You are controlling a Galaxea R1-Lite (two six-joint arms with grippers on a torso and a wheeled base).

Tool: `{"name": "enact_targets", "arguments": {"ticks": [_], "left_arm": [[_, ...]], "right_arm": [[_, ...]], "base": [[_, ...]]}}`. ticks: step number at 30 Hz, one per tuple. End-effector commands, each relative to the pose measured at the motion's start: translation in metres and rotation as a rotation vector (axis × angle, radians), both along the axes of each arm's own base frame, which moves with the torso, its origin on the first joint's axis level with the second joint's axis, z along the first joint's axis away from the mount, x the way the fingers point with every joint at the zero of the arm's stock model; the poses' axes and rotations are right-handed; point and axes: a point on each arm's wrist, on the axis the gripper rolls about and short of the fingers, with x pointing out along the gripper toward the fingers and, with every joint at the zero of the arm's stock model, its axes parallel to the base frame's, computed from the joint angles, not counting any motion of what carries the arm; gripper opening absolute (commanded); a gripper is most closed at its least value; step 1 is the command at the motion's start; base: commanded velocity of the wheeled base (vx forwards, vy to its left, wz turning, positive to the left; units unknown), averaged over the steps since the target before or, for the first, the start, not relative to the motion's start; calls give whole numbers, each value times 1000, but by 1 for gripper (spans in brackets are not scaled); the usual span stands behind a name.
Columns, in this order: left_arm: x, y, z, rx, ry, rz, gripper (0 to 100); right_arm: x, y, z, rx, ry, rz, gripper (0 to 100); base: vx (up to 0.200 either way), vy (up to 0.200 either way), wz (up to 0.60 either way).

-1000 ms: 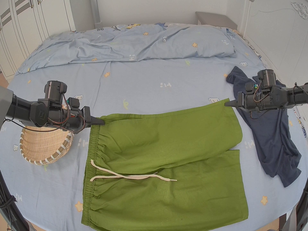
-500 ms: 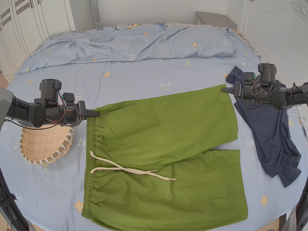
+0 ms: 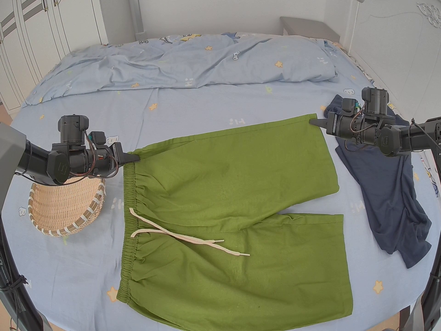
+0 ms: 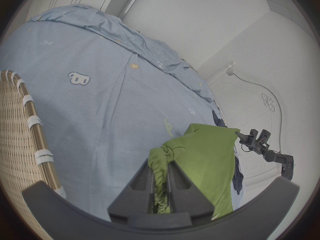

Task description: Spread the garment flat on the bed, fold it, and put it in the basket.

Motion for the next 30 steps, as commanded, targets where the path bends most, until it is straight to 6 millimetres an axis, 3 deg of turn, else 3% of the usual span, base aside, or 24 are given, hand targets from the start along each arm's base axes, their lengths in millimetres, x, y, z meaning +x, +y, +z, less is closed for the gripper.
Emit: {"name": "enact_targets", "arguments": {"ticks": [1,7,16,26,30], "left_arm": [[1,0,-4,0,9,-1,0],[0,-1,-5,0,14,-2,0],[-1,-4,-6,0,18,-10,0],[-2,-5,-6,2,18,-13,0],[-2,-5,-6,3,19,-13,0]], "right_arm": [[-17,6,16,1,-18,14,0],[-63,18,41,5,-40,57,0],[-126,26,53,16,-57,102,0],[-157,32,63,36,-63,122,0],[-181,40,69,31,-84,128,0]], "base": [[0,0,0],[0,0,0],[0,0,0],[0,0,0],[0,0,0]]}}
